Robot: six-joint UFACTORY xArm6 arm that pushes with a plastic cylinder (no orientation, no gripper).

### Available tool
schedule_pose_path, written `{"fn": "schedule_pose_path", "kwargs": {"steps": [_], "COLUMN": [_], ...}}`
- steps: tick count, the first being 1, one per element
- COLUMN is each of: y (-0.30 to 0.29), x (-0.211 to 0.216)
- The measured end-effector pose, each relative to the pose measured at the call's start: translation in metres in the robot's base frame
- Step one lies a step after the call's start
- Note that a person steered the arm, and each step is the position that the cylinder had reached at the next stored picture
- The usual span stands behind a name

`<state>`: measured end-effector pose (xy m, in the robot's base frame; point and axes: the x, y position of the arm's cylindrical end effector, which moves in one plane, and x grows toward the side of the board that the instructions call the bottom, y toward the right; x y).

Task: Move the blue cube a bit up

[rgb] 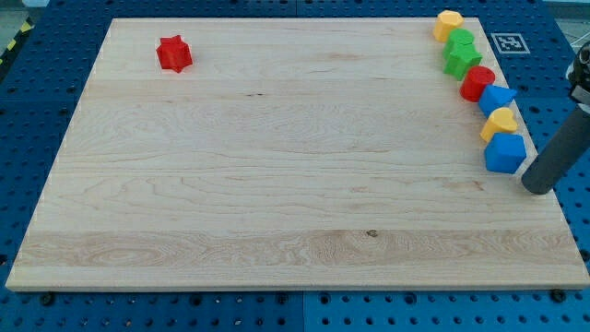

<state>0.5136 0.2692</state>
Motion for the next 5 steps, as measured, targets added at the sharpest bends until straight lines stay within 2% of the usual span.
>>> {"fn": "schedule_pose_path", "kwargs": {"steps": [5], "y": [-0.0102], "x": [-0.0085]}}
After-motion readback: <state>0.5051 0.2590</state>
